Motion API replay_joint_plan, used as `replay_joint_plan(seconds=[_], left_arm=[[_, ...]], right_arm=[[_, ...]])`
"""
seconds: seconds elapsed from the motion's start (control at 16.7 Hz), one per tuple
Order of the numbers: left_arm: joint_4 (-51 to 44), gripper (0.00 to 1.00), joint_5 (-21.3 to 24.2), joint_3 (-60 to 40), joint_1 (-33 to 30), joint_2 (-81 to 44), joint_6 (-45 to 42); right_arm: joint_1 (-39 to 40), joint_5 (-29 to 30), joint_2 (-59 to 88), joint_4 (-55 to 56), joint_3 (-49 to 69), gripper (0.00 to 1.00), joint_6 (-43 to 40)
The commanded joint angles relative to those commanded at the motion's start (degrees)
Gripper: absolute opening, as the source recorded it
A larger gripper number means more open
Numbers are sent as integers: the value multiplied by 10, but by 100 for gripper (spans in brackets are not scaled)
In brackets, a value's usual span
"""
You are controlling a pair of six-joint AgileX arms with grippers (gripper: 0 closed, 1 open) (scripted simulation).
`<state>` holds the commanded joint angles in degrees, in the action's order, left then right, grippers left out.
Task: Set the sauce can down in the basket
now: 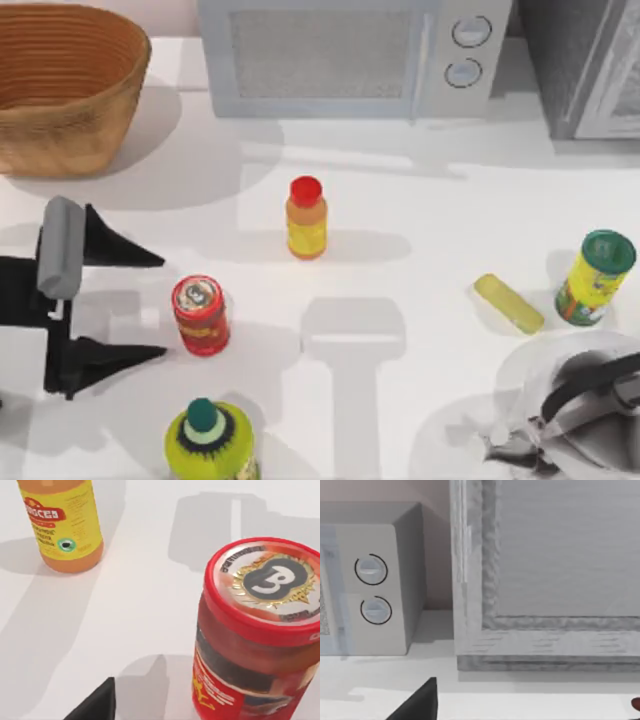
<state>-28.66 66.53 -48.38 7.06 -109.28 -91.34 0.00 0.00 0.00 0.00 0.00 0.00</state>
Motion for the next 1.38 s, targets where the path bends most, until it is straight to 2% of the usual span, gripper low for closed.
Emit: replay_joint_plan(seconds=[0.24, 0.48, 0.6, 0.84, 1.14, 1.38], left_arm=[[74, 100, 4, -17, -54, -12, 87], [217, 100, -15, 3, -120, -15, 217], [287, 100, -20, 24, -131, -23, 260], [362, 100, -28, 75, -127, -32, 282], [366, 100, -27, 81, -124, -35, 283], [366, 70, -27, 81, -124, -35, 283]], right_arm=[[0, 0, 0, 0, 0, 100, 0], [0, 0, 0, 0, 0, 100, 0], [0, 0, 0, 0, 0, 100, 0], [0, 0, 0, 0, 0, 100, 0], [0, 0, 0, 0, 0, 100, 0], [0, 0, 0, 0, 0, 100, 0]])
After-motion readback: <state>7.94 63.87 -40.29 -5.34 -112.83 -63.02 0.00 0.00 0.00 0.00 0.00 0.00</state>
